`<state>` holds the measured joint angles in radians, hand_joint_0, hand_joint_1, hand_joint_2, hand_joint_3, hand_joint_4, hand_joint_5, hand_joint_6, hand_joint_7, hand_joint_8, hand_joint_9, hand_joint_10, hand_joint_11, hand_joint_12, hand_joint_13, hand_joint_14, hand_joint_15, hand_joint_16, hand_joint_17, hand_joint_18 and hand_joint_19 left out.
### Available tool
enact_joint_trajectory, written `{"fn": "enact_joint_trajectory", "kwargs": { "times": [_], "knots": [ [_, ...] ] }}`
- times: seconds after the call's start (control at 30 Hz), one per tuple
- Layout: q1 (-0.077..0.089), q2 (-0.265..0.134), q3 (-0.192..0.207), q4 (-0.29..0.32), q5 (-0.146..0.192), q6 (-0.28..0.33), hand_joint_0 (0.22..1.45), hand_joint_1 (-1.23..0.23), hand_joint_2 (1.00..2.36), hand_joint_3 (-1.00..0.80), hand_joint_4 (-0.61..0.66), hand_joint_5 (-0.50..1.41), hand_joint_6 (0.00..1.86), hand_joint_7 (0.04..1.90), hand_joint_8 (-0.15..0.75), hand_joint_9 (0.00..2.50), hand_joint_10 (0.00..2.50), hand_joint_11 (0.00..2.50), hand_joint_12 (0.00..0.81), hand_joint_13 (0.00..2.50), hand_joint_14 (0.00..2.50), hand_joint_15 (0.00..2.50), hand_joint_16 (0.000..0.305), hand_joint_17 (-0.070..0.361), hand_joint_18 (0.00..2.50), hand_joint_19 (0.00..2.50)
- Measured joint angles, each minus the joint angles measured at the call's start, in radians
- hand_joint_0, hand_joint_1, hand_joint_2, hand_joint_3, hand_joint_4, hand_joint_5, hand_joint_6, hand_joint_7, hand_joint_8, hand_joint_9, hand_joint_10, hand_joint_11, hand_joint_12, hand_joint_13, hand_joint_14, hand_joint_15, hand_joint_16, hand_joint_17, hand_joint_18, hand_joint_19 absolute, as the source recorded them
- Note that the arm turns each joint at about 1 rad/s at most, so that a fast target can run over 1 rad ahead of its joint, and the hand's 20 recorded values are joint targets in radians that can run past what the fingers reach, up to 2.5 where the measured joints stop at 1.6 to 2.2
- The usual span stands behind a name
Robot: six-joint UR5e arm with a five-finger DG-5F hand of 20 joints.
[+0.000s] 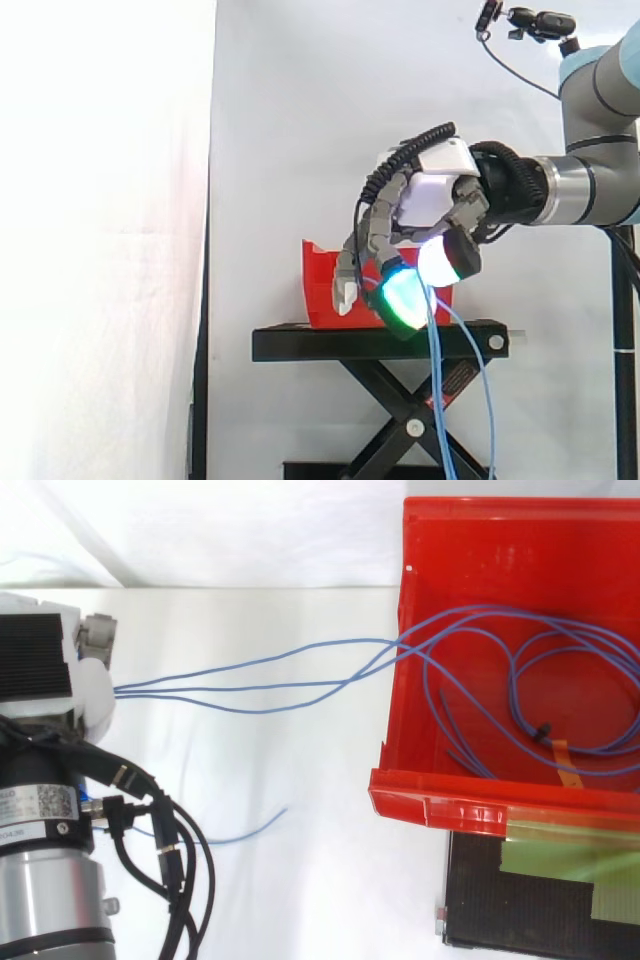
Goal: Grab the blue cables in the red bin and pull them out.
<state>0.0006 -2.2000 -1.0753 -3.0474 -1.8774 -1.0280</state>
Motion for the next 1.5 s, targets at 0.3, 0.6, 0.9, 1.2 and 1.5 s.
{"fn": "enact_joint_trajectory", "kwargs": {
  "times": [0.3,0.6,0.9,1.2,1.5],
  "knots": [
    [0.014,0.0,0.0,0.014,0.0,0.243,0.94,-0.79,1.0,-1.0,0.2,0.99,0.47,0.64,0.284,0.84,0.02,0.55,0.341,0.78,0.02,0.51,0.042,0.094,0.58,0.61],
    [0.033,0.0,0.0,0.064,0.02,0.355,0.93,-0.79,1.0,-1.0,0.2,0.99,0.47,0.63,0.284,0.84,0.02,0.55,0.34,0.78,0.02,0.51,0.042,0.094,0.58,0.61],
    [0.057,-0.001,0.0,0.226,0.017,0.244,0.94,-0.79,1.0,-1.0,0.2,0.99,0.47,0.63,0.286,0.84,0.02,0.55,0.339,0.78,0.02,0.51,0.042,0.094,0.58,0.61],
    [0.061,-0.001,-0.005,0.438,0.007,0.01,0.93,-0.79,1.0,-1.0,0.2,0.99,0.47,0.63,0.286,0.84,0.02,0.55,0.339,0.78,0.02,0.51,0.042,0.094,0.58,0.62],
    [0.068,-0.001,-0.005,0.486,0.037,0.02,0.93,-0.79,1.0,-1.0,0.2,0.99,0.46,0.64,0.282,0.84,0.02,0.55,0.34,0.78,0.02,0.51,0.042,0.094,0.58,0.61]
  ]
}}
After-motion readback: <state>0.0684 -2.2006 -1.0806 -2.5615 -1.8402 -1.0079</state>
